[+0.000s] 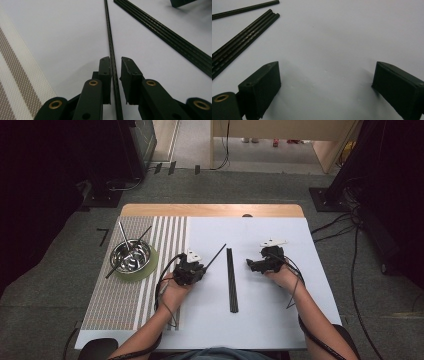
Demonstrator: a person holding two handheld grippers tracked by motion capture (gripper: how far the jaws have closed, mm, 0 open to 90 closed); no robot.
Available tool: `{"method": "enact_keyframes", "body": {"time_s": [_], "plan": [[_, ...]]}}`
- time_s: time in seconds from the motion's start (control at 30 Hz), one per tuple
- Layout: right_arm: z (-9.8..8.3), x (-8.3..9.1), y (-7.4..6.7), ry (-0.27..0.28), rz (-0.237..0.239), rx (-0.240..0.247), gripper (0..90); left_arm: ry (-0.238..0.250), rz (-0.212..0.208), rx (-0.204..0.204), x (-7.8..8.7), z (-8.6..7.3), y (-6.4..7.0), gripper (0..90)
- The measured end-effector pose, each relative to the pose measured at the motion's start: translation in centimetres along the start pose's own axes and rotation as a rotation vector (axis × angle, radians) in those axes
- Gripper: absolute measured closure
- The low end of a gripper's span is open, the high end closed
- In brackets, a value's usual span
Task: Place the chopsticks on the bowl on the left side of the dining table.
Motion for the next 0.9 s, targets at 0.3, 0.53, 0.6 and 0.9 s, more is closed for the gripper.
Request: {"method": "enact_keyframes", "body": {"time_s": [0.3,0.53,0.6,0.9], "plan": [[0.0,0.0,0.0,-0.001,-0.002,-0.001,7.5,0.001,0.03,0.007,0.6,-0.9,0.5,85.6],[0.0,0.0,0.0,-0.002,-0.002,-0.001,7.4,-0.014,0.03,0.018,0.2,-1.3,0.3,85.7],[0.0,0.0,0.0,-0.002,-0.002,-0.001,7.4,-0.001,0.008,0.046,0.2,-1.4,0.0,85.4],[0.0,0.0,0.0,-0.002,-0.002,-0.002,7.4,0.037,0.012,0.002,0.3,-1.7,0.1,85.8]]}}
Point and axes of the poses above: each handheld gripper's, and its own axes: x roughly backward along the jaws, z roughly out of its top, y roughly to its right, the point moved 6 cm from there along -x, roughly forward along the jaws
